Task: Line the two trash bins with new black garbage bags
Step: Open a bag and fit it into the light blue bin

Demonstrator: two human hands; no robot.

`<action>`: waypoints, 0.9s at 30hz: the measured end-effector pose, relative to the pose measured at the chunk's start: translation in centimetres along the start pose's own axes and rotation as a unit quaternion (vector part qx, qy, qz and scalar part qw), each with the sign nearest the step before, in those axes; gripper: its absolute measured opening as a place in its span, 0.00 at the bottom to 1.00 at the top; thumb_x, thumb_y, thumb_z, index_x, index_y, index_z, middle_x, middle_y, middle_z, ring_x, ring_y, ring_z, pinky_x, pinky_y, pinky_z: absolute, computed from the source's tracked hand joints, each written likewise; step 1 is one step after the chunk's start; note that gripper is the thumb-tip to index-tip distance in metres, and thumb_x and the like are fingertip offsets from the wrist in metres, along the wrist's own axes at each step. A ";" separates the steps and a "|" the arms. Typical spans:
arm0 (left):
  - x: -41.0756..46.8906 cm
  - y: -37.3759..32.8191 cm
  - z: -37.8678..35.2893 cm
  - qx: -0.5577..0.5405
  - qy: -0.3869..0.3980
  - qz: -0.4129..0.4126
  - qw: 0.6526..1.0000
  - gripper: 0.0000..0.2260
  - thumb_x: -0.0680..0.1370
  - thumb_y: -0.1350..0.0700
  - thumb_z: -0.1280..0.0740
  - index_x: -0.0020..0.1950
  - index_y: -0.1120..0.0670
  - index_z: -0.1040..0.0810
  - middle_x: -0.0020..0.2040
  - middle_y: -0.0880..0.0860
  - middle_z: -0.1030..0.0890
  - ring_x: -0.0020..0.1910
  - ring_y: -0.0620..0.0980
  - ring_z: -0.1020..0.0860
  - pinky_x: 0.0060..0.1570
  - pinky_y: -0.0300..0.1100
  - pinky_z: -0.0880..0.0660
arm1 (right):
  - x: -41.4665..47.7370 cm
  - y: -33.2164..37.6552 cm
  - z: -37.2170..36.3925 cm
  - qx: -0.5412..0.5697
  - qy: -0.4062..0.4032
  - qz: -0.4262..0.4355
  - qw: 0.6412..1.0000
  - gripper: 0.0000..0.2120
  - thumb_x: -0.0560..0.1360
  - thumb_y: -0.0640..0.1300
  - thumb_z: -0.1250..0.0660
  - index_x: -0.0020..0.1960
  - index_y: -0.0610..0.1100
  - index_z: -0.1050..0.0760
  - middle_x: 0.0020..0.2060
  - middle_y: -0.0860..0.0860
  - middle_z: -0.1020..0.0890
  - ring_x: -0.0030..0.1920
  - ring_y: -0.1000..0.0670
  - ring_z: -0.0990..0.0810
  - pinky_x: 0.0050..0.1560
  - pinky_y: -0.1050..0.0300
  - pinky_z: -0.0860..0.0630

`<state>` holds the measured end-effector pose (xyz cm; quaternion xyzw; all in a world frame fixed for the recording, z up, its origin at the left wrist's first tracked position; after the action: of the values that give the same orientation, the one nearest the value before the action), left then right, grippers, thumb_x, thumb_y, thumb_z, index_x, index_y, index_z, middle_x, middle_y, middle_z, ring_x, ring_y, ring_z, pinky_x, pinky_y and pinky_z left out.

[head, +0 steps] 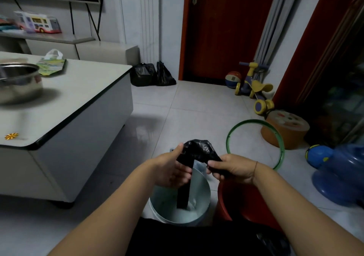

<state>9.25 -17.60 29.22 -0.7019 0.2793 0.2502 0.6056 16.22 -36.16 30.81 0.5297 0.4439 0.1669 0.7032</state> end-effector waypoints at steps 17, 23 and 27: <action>-0.1 -8.6 0.8 -0.252 -0.048 -0.176 0.950 0.10 0.77 0.55 0.33 0.40 0.60 0.24 0.27 0.54 0.19 0.33 0.49 0.20 0.37 0.41 0.23 | -2.1 -4.4 -1.8 -0.100 0.109 -0.083 0.986 0.09 0.79 0.44 0.37 0.43 0.43 0.21 0.38 0.50 0.17 0.37 0.54 0.19 0.40 0.64 0.22; -1.5 -13.1 0.8 -0.230 -0.051 -0.222 0.946 0.07 0.76 0.57 0.31 0.42 0.60 0.23 0.35 0.54 0.19 0.38 0.50 0.20 0.39 0.42 0.21 | -0.4 -7.1 -0.5 -0.151 0.105 -0.138 0.973 0.09 0.77 0.47 0.34 0.46 0.41 0.21 0.43 0.45 0.18 0.42 0.49 0.20 0.47 0.60 0.24; -1.7 -14.6 0.6 -0.203 -0.042 -0.242 0.948 0.05 0.76 0.59 0.32 0.46 0.60 0.24 0.42 0.54 0.22 0.40 0.50 0.21 0.41 0.44 0.20 | 0.9 -8.1 -0.2 -0.240 0.101 -0.150 0.954 0.14 0.77 0.51 0.35 0.51 0.41 0.21 0.48 0.44 0.19 0.44 0.49 0.21 0.49 0.58 0.25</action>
<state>18.21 -15.24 40.67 -0.8451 0.0183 0.1764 0.5043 14.63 -38.51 23.21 0.2529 0.5335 0.2143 0.7781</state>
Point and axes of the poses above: each hand's wrist, its own x-axis towards the middle knuckle, its own z-axis out of the back of the hand, y = z × x, the point moved 3 cm from there along x, towards the middle knuckle
